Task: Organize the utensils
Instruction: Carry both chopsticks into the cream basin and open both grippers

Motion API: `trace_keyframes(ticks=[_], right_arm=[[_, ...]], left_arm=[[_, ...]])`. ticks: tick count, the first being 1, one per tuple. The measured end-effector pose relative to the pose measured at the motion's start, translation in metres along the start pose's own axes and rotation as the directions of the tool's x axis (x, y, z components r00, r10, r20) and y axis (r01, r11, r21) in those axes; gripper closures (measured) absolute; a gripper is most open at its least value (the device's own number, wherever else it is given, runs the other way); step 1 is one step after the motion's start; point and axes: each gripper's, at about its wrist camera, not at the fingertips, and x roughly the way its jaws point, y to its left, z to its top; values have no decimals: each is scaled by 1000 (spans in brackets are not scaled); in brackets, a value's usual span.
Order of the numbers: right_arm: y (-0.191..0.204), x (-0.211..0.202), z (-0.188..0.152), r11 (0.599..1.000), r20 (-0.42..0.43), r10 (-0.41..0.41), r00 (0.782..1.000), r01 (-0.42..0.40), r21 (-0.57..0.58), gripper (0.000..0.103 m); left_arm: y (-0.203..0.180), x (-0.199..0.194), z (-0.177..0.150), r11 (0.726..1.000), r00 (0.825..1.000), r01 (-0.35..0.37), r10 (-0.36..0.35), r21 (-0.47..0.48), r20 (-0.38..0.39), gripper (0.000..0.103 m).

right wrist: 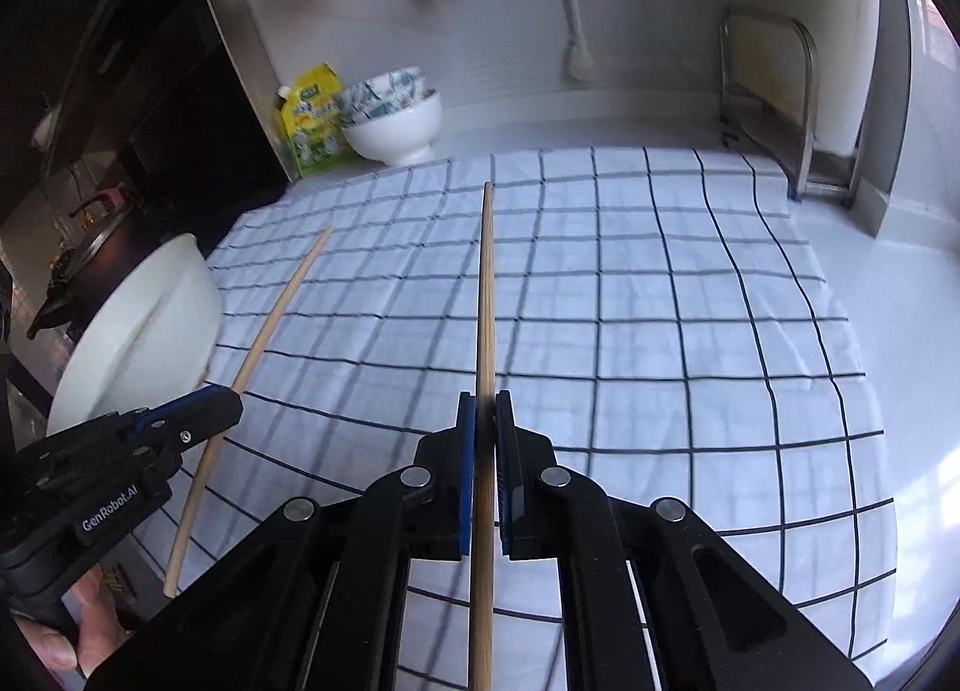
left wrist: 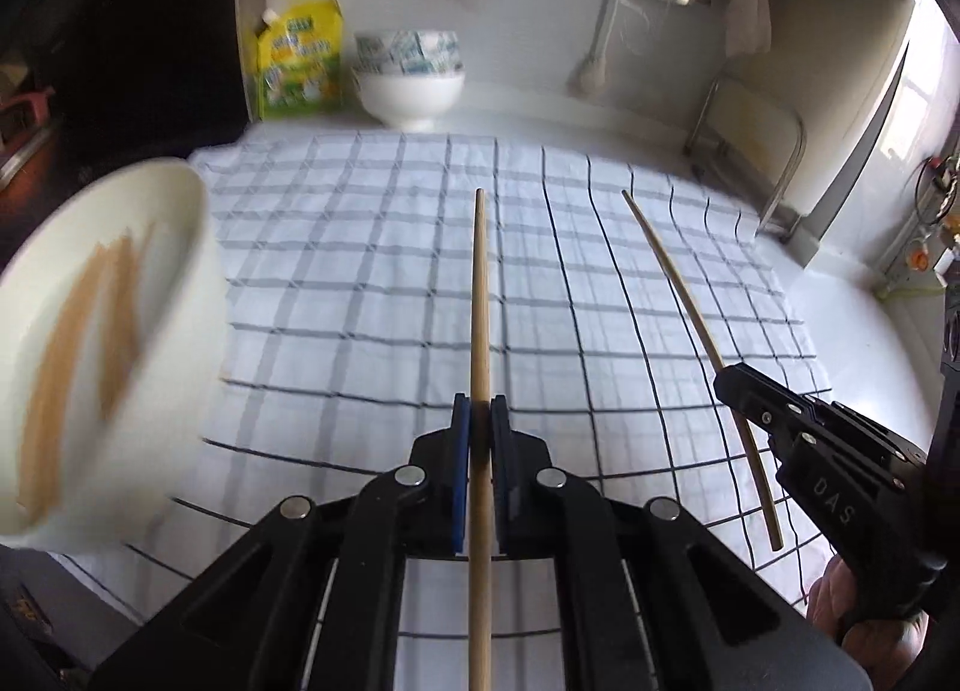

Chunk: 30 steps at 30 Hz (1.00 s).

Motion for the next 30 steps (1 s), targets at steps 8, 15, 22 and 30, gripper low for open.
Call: trace_keyframes(ticks=[8,15,22,30], right_arm=[[72,-3,18,993,36,111,993,-110,-33,97],[156,19,40,978,20,170,985,-166,-125,97],[233,50,58,953,-37,227,973,-229,-197,97],[292,93,55,931,-135,247,959,-274,-243,97]], left_arm=[[58,-48,18,998,993,-57,58,-11,99,96],[130,-64,22,991,986,-99,110,-94,124,96],[202,-65,25,977,985,-120,140,-178,104,96],[250,-49,22,960,982,-167,183,-222,51,95]])
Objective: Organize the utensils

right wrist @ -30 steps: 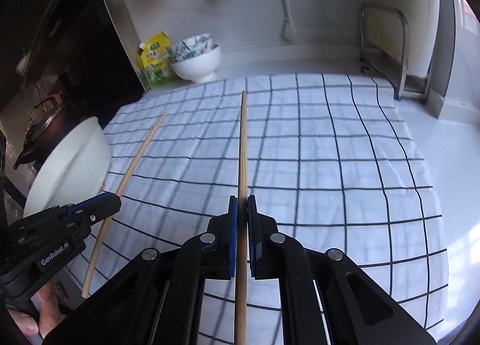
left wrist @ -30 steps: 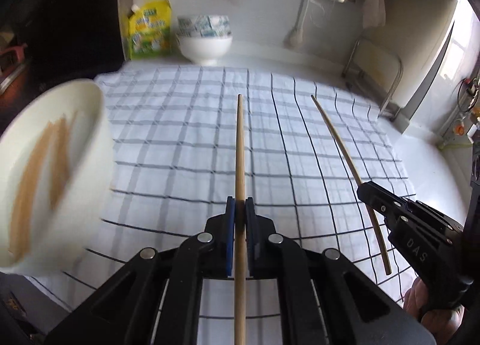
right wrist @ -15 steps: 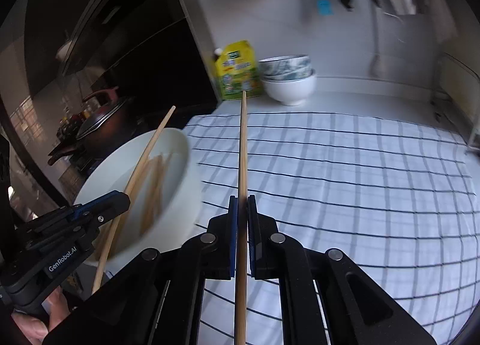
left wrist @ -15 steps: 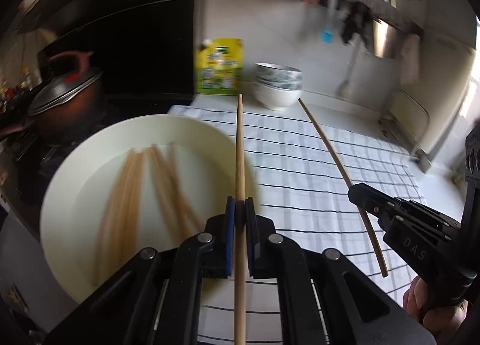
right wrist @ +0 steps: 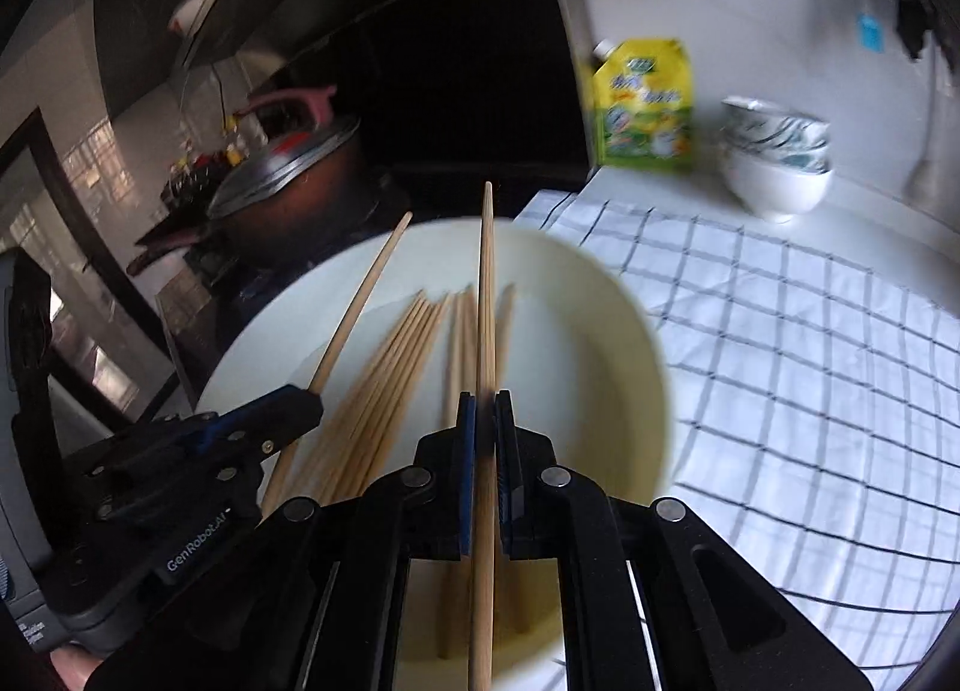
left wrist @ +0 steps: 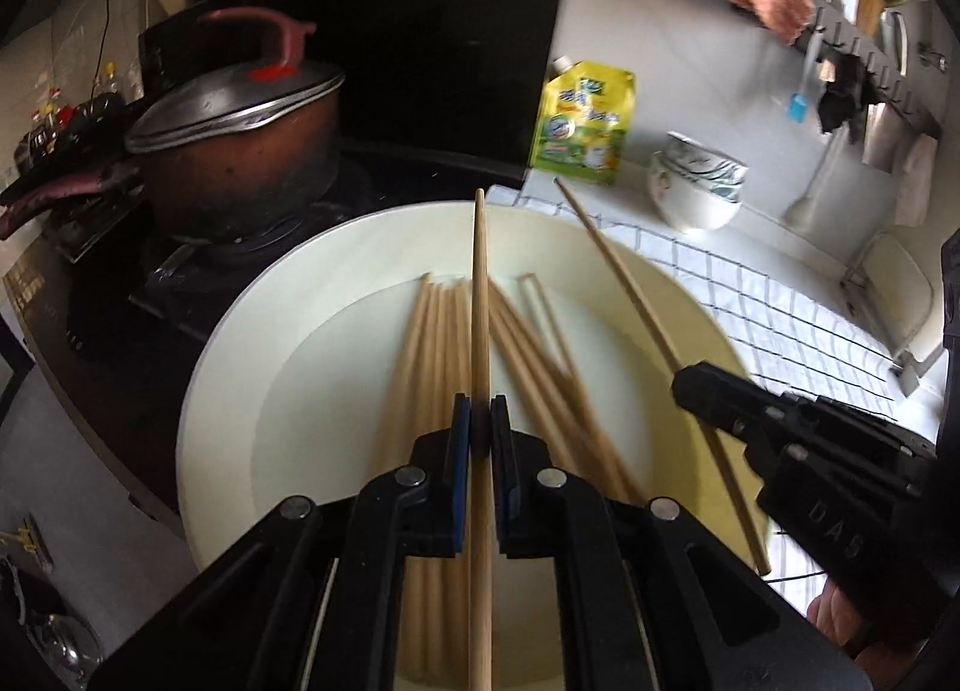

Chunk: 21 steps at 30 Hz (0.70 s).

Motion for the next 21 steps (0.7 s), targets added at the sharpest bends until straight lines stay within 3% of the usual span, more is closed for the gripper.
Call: trace_keyframes(ticks=[7,9,13,17,21], right_arm=[[3,21,-11,1000,-60,-22,998,22,1,97],[4,20,-12,1000,-59,-25,998,25,-6,95],[3,8,-15,1000,-19,-24,1000,24,2,87],[1,-3,-21,999,-2,-47,999,47,18,87],[-1,-13,-28,997,9,-64,998,64,36,80]], left_arm=[[13,12,-4,1000,999,-18,17,-15,-32,95],[16,10,-5,999,999,-23,22,-31,-31,83],[17,0,-8,999,999,-40,40,-36,1,42],[15,-13,-10,998,998,-54,55,-34,25,39],[17,-19,-14,997,998,-58,59,-41,23,37]])
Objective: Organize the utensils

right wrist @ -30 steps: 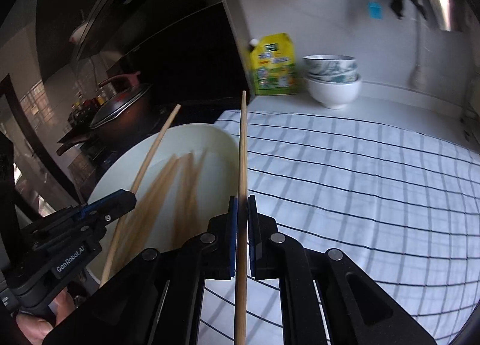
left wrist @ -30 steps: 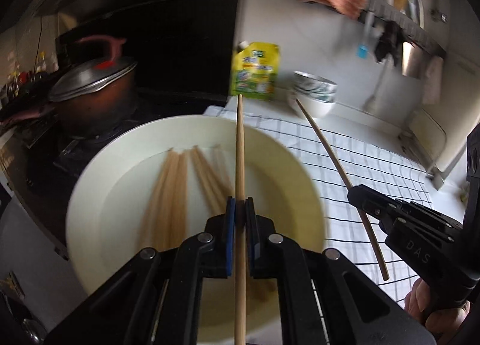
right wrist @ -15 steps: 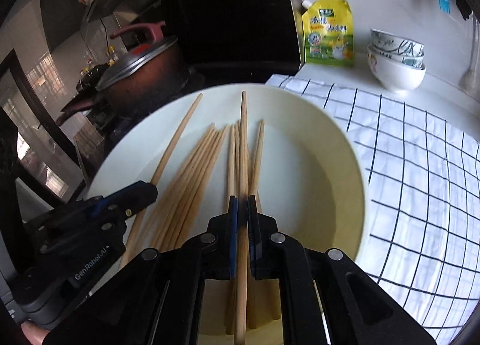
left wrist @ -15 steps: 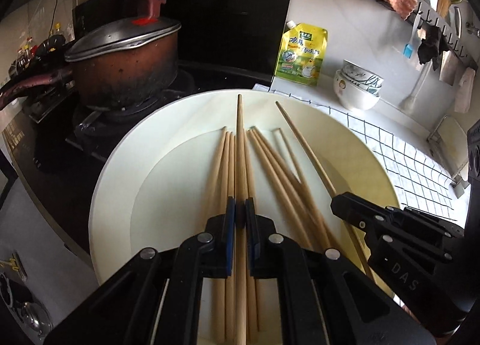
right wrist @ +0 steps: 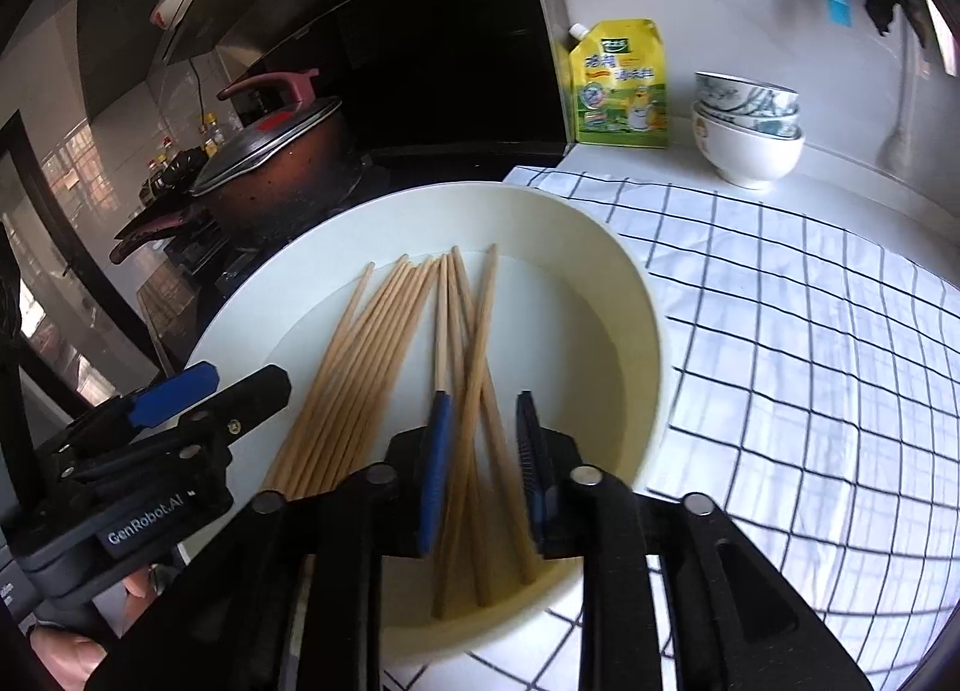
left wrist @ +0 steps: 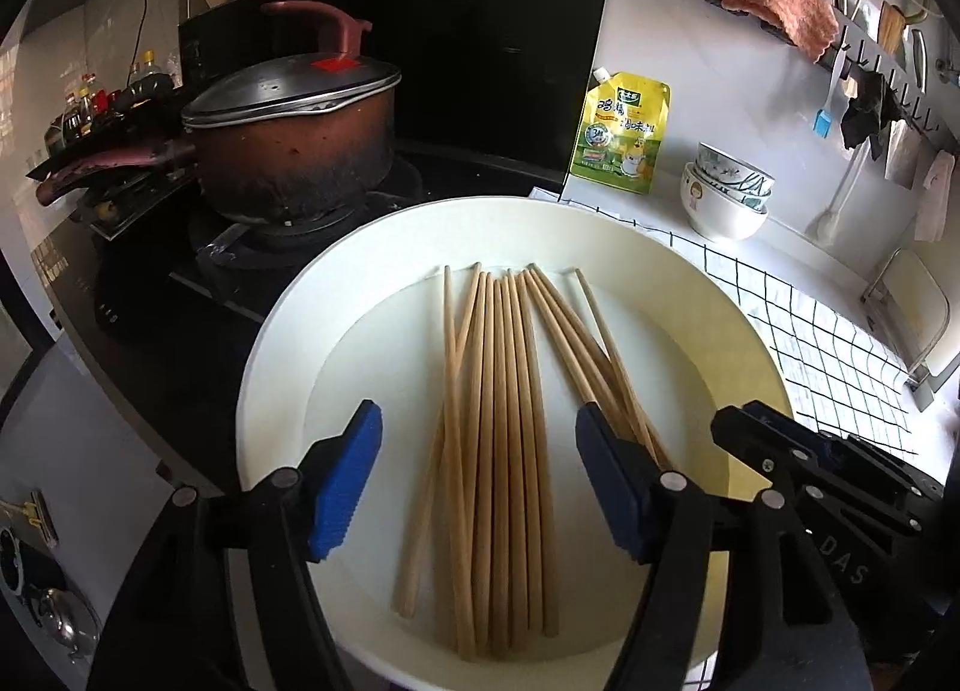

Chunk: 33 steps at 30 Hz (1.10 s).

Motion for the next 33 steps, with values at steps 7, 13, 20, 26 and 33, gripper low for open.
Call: trace_keyframes(ticks=[7,13,20,26,33], right_arm=[[0,-22,-10,999,50,-28,998,27,25,74],[5,-31,-16,999,67,-44,997,43,16,69],[8,-40,-21,999,75,-35,997,33,24,68],[7,-45,-24,999,82,-35,996,32,29,67],[7,-49,-27,999,85,-38,996,35,35,64]], left_arm=[[1,-15,-7,1000,1000,-11,11,4,5,34],[-3,-28,-12,1000,1000,-17,17,22,21,30],[-4,-40,-17,999,999,-21,20,30,37,29],[-6,-47,-19,999,999,-28,27,30,46,27],[-6,-51,-18,999,998,-31,29,25,48,23]])
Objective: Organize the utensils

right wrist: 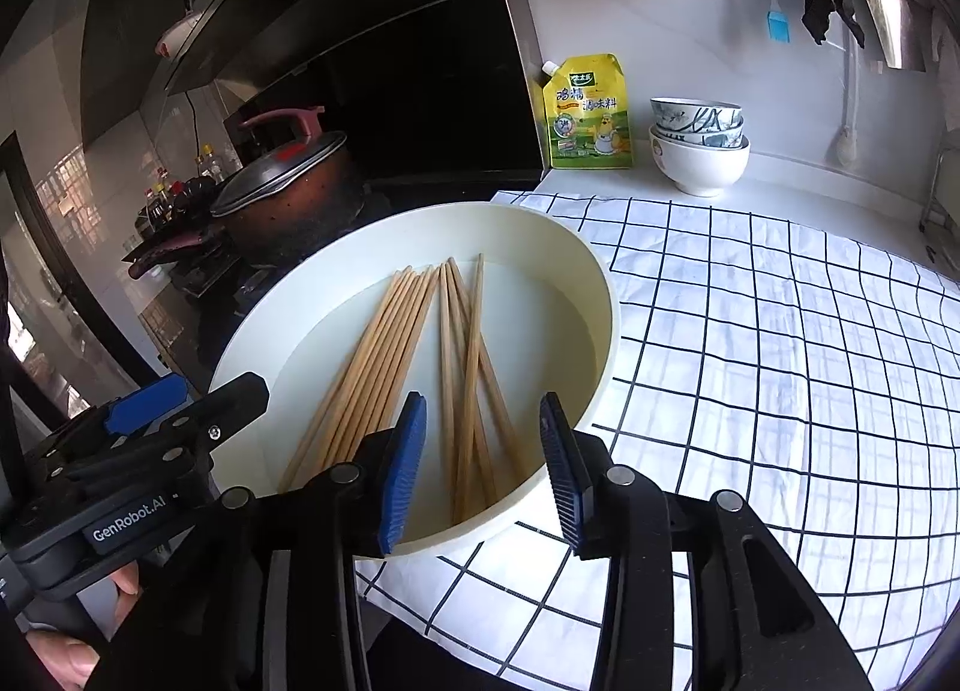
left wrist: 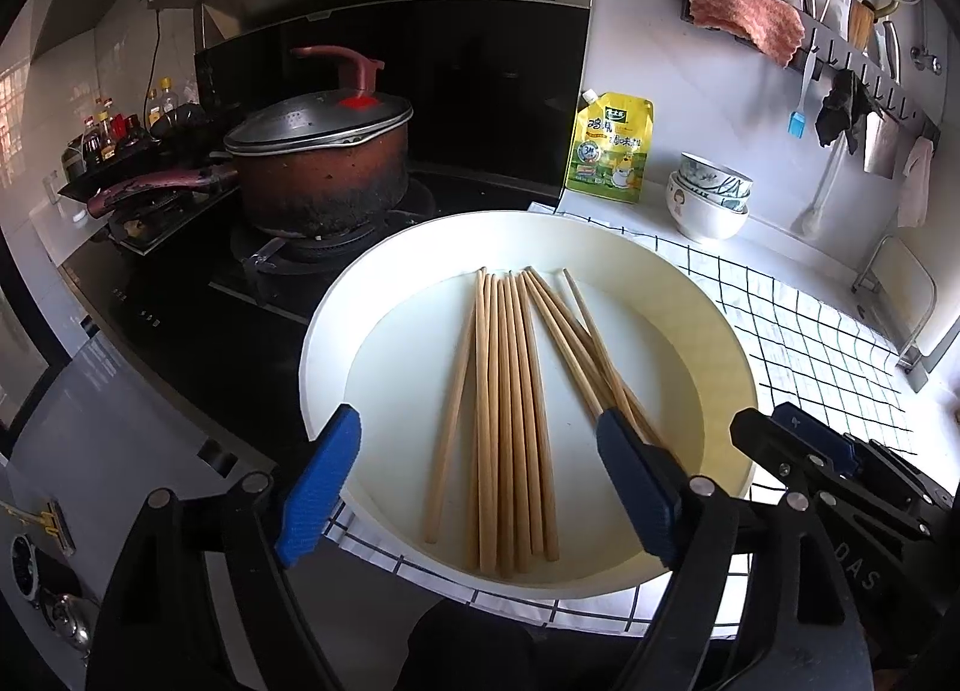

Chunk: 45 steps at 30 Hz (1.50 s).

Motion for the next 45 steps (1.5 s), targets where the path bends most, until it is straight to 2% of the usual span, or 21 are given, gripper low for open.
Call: trace_keyframes(ticks=[3,6,9,14,17,29,39,45], right_arm=[[0,-2,-1,1000,2,-6,1000,6,-4,64],[0,-3,-2,1000,2,-9,1000,9,-3,64],[0,-4,-2,1000,6,-15,1000,15,-3,59],[1,-7,-1,1000,12,-25,1000,25,-7,58],[0,-8,-2,999,21,-34,999,34,-10,54],[0,-13,-4,998,36,-60,998,61,-25,47],[1,-15,-4,998,38,-61,997,62,-26,46],[1,-14,-4,998,37,-61,997,62,-26,46]], left_arm=[[0,-1,0,1000,1000,-3,3,-5,1,23],[1,-2,0,1000,1000,-2,2,-8,2,18],[2,-3,0,1000,1000,-6,7,-10,7,15],[2,-5,0,1000,1000,-17,17,-13,10,12],[2,-5,0,1000,1000,-17,17,-15,10,9],[4,-7,-3,999,999,-40,40,-13,8,7],[2,-9,-4,997,996,-83,83,-7,14,7],[1,-9,-3,996,996,-85,85,-6,14,7]])
